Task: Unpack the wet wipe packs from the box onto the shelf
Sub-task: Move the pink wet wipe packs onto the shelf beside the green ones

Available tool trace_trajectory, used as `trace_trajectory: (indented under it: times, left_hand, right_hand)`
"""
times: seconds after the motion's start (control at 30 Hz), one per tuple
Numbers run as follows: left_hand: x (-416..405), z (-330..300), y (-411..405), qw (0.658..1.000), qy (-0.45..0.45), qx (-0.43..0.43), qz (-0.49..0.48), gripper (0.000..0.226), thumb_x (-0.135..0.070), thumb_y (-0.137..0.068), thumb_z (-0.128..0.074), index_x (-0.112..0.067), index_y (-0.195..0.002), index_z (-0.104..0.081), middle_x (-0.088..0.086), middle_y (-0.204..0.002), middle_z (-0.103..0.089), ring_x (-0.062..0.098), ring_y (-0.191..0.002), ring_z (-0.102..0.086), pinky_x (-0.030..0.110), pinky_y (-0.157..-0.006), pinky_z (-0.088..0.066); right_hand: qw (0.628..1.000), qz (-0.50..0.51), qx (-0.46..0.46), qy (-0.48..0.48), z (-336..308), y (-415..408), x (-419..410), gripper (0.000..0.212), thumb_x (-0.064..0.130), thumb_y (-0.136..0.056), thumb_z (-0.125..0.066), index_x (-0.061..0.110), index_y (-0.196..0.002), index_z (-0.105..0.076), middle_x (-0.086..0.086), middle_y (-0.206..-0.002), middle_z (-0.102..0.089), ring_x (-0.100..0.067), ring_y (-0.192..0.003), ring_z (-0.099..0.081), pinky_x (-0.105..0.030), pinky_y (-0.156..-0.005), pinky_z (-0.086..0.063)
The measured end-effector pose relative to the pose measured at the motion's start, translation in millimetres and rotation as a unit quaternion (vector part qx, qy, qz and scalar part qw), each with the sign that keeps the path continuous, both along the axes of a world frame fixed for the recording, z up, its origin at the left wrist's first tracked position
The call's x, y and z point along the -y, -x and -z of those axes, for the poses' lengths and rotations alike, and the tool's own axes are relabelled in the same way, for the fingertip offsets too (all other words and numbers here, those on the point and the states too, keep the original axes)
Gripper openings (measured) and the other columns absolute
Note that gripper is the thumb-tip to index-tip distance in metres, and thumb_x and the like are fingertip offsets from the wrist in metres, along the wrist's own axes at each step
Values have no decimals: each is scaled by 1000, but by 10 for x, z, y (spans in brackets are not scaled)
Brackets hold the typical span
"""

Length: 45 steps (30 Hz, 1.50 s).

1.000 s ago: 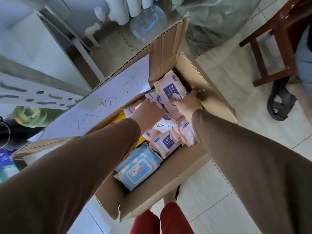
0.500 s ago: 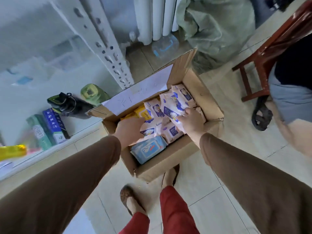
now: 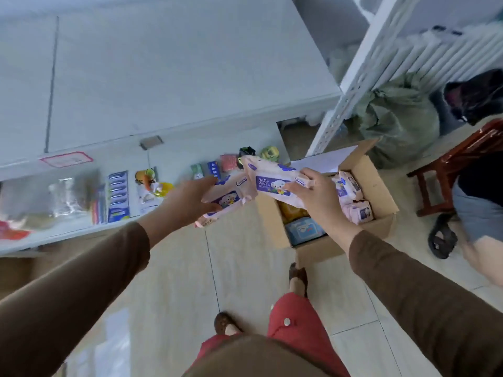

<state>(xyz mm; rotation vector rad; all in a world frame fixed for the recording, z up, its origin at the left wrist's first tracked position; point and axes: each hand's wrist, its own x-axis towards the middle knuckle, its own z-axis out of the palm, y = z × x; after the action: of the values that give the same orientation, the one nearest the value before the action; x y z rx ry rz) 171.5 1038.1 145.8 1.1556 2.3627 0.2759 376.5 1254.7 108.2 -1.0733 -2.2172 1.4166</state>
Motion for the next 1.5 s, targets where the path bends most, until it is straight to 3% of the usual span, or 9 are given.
trace_trajectory:
  times: [0.13,0.23,0.47,0.6,0.8,0.9,1.2,1.43,1.5]
  left_hand:
    - [760,-579,608,998,-27,-8,-57,30,-35,-74,-79,-31,-94,-57,-11,-79,-64,22,-77,-60,32,-59,-45]
    - [1243,-861,1146,991,-61,-3,-118,24,-35,-72,-80,-31,-82,-58,-13,-65,-59,11,-66,-55,29,-56,-40]
    - [1754,-1169,2444,984,-74,-42,-157,24,-35,-74,-79,-33,-94,-66,-10,-79,-67,15,-76,-61,34,-68,-49]
    - [1850,-1239,3378,977,-64,-69,-193,21,-32,-75,-76,-30,-94,-66,-7,-79,-66,21,-77,-61,36,-69,-50]
    - [1851,-1343,4724,970,-23,-135,-201,21,-33,-79,-73,-24,-96,-65,1,-82,-64,28,-79,-60,36,-66,-49]
    - [1844,-1362,5348,967,-29,-139,-213,23,-30,-80,-73,-23,-100,-66,3,-88,-66,30,-81,-60,39,-70,-53]
    - [1801,-1260,7206,974,2,-192,-122,26,-32,-77,-77,-17,-88,-59,-1,-75,-56,31,-80,-59,32,-60,-38]
    - [1729,-1070,8107,978,33,-198,-59,39,-35,-76,-77,-15,-107,-64,7,-100,-66,31,-93,-58,33,-70,-41]
    - [1714,-1035,8232,979,53,-194,-45,34,-37,-78,-76,-15,-101,-63,7,-98,-66,30,-90,-58,35,-72,-47]
  right_hand:
    - [998,-41,-53,21,-559,808,537,22,37,-77,-76,21,-90,-68,4,-86,-77,-18,-78,-73,-50,-66,-58]
    - [991,-62,-110,52,-868,1446,810,13,29,-76,-77,25,-87,-71,5,-86,-77,-19,-80,-75,-49,-64,-60]
    - [980,-109,-149,69,-1151,2883,1085,12,25,-78,-76,32,-78,-66,7,-78,-76,-21,-76,-74,-54,-68,-58]
    - [975,-117,-145,119,-1143,3924,1085,14,11,-83,-74,22,-81,-65,-8,-91,-76,-33,-88,-74,-58,-73,-57]
    - [973,-119,-144,135,-1268,5405,1109,22,4,-82,-71,23,-75,-62,1,-84,-73,-20,-79,-73,-32,-67,-54]
    - [974,-112,-147,132,-1250,6021,1133,22,4,-82,-71,23,-75,-61,-5,-90,-74,-27,-86,-74,-37,-73,-55]
    - [987,-68,-125,75,-1099,7397,1303,19,25,-71,-70,25,-90,-70,-2,-98,-76,-28,-95,-72,-50,-89,-56]
    - [984,-45,-142,102,-960,8092,1454,22,18,-69,-67,37,-78,-73,9,-85,-76,-21,-86,-73,-53,-92,-55]
    - [983,-48,-138,113,-914,8259,1499,28,17,-69,-66,42,-77,-74,10,-82,-76,-20,-83,-73,-54,-92,-54]
